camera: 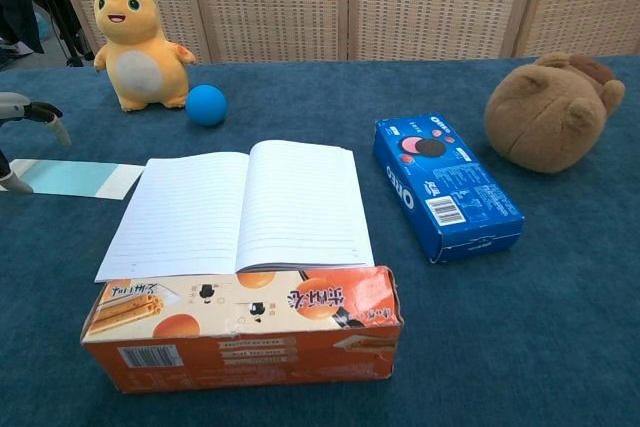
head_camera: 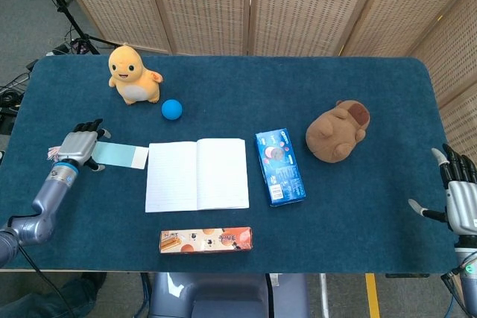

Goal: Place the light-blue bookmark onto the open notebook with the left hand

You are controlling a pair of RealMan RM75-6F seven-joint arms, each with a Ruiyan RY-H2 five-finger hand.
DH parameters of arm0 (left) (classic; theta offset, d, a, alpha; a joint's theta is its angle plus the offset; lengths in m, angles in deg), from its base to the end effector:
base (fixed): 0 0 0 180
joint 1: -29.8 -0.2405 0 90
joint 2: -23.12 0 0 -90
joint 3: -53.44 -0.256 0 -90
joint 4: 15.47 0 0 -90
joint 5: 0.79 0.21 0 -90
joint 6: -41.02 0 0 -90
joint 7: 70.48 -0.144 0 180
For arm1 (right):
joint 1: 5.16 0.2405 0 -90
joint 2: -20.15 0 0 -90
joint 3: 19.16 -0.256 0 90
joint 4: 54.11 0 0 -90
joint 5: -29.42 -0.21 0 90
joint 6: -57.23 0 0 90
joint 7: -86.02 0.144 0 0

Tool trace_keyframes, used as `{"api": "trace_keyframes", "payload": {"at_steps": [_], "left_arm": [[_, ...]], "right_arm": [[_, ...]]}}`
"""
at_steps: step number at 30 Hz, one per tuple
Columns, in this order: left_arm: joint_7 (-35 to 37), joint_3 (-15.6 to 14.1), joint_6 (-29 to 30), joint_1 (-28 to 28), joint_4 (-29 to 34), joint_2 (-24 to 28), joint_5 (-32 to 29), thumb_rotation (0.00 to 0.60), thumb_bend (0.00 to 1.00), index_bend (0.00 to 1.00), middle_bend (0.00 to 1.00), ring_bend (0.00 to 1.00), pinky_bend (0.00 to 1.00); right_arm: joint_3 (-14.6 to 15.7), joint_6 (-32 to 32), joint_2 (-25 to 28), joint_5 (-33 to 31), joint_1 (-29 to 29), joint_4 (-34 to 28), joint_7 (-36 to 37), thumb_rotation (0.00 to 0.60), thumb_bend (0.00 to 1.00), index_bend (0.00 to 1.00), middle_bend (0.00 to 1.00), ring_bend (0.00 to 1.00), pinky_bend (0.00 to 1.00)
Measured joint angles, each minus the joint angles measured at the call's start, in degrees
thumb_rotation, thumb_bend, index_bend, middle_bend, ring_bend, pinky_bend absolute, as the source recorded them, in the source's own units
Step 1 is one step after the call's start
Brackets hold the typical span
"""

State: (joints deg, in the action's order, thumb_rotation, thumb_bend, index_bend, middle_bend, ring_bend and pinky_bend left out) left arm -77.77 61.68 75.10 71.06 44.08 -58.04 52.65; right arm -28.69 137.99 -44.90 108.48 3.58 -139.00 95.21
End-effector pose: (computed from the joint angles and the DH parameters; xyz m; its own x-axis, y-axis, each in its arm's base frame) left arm -0.3066 0.4038 0.0673 0.4667 0.4301 0.7728 0.8526 0.0135 -0.5224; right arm -0.3303 -0.2285 0.1841 0.3194 0.0894 0.9434 -0.9473 0.0545 0.3156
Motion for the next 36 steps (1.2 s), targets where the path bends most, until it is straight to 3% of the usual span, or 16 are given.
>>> {"api": "trace_keyframes", "payload": {"at_steps": [29,32,36], "left_arm": [[-7.0,-1.7,-1.6,3.8,-1.3,-2.8,-8.8,0.6,0.16,0.31,0.0,0.0,0.0],[-7.1,-1.8,-1.7,4.0,-1.6,-3.1,-9.2,0.6,0.16,0.38,0.0,0.0,0.0],[-7.1,-1.9,-1.4,3.9,-1.7,-3.3,-9.4,0.6,0.16,0.55,0.0,0.0,0.0]], "right_arm": [[-0.1,-0.4,0.3,-0.4,0.1,0.5,1.2,0.6,0.0,0.0,0.0,0.0,0.0],[-0.2,-0.5,0.3,-0.4,0.1,0.5,1.2,0.6,0.0,0.0,0.0,0.0,0.0],[-0.1,-0.5,0.3,-0.4,0.1,0.5,1.3,0.6,0.0,0.0,0.0,0.0,0.0]]}}
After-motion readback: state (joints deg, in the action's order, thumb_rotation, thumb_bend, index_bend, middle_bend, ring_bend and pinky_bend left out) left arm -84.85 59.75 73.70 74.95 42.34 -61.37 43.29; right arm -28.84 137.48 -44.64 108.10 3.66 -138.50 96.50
